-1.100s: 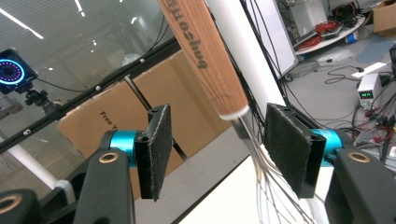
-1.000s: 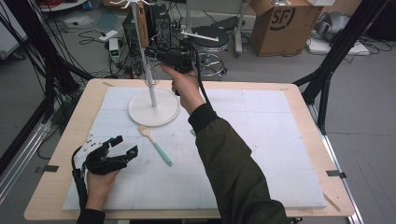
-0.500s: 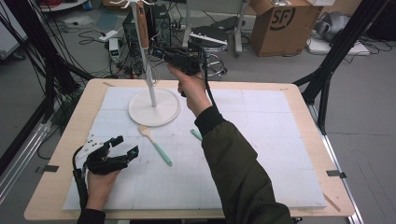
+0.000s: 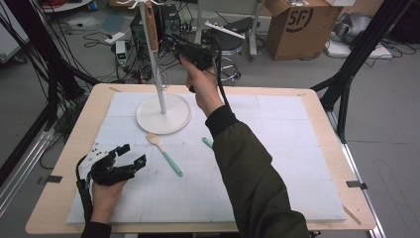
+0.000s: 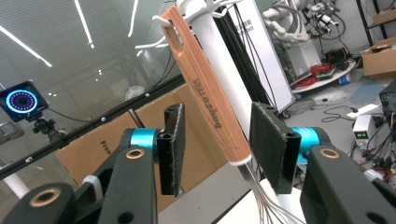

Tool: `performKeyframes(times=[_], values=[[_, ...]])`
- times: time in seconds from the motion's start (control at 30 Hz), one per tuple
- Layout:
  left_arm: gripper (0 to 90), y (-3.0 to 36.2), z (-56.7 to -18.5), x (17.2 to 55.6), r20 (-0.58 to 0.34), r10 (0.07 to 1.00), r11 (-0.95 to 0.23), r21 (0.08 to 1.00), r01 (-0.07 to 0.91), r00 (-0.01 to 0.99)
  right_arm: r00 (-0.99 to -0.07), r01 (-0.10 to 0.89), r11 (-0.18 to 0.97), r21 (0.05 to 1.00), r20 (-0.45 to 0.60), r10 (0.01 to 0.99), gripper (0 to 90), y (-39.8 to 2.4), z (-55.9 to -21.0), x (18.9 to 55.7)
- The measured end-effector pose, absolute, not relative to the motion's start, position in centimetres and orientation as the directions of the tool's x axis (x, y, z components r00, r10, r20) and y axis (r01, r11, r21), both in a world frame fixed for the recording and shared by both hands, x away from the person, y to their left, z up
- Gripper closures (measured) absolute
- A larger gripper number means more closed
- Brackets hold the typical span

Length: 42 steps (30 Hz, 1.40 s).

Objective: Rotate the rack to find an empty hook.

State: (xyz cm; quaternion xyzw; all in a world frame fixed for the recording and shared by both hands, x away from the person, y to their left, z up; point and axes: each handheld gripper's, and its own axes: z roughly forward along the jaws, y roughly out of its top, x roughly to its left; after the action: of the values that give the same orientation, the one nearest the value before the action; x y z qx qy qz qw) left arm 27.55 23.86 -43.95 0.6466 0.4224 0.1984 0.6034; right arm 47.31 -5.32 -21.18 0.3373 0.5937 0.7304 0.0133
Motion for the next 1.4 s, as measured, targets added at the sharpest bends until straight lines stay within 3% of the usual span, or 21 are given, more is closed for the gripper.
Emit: performKeyframes(times=[0.53, 1.4], values=[[15.9, 23.9, -44.0, 27.7, -0.265, 0.781, 0.095, 0.945, 0.312, 0.566, -0.788, 0.353, -0.329, 0.876, 0.468, 0.400, 89.1, -4.3, -19.2, 48.2], [15.9, 23.8, -44.1, 27.7, -0.286, 0.763, 0.113, 0.942, 0.316, 0.580, -0.756, 0.335, -0.474, 0.814, 0.532, 0.380, 90.0, -3.9, -18.6, 50.6]])
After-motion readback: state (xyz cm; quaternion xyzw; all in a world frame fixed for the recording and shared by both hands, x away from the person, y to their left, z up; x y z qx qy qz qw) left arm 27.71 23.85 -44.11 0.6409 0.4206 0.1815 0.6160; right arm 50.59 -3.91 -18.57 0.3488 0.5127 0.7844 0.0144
